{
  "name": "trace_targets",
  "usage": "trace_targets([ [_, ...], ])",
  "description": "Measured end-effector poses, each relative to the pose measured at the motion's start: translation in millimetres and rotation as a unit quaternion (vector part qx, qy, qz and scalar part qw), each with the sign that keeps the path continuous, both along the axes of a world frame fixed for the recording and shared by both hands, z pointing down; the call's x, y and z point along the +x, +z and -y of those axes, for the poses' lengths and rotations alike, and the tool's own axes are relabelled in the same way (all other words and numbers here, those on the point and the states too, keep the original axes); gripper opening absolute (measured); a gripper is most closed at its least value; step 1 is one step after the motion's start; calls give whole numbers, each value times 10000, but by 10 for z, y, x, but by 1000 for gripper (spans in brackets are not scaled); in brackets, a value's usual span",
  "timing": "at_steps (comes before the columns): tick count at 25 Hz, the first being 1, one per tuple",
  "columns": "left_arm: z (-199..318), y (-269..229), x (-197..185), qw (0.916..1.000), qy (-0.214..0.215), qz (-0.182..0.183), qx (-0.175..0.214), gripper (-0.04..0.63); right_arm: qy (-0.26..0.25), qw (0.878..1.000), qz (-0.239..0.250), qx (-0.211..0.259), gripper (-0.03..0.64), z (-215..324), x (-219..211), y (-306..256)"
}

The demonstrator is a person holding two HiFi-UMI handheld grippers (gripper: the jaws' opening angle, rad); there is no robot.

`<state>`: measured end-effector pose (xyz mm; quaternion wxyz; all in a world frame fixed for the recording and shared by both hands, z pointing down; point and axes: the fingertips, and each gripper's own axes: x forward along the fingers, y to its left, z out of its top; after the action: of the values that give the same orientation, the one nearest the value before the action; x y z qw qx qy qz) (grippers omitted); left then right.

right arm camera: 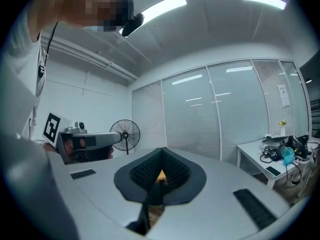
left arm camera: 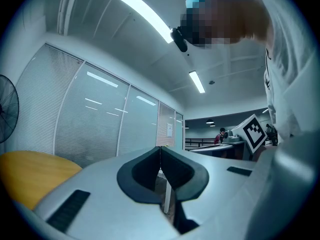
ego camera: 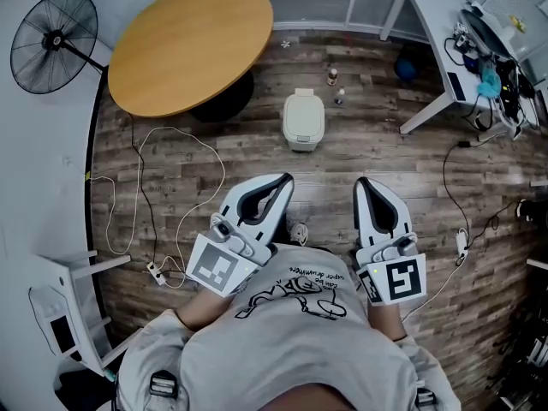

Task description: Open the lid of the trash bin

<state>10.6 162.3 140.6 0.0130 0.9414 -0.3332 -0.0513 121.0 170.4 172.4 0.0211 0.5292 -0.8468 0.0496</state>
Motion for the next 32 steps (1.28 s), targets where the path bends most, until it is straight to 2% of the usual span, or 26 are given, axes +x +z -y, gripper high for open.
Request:
trace_targets([
  [17,976,-27,-111,10000,16,-3,31,20,-9,9999,-99,79,6,966,-122,-93],
  [32,2304,-56,-709,10000,48,-15,31,20,102,9997,-208,89,6,2275,-651,-181],
])
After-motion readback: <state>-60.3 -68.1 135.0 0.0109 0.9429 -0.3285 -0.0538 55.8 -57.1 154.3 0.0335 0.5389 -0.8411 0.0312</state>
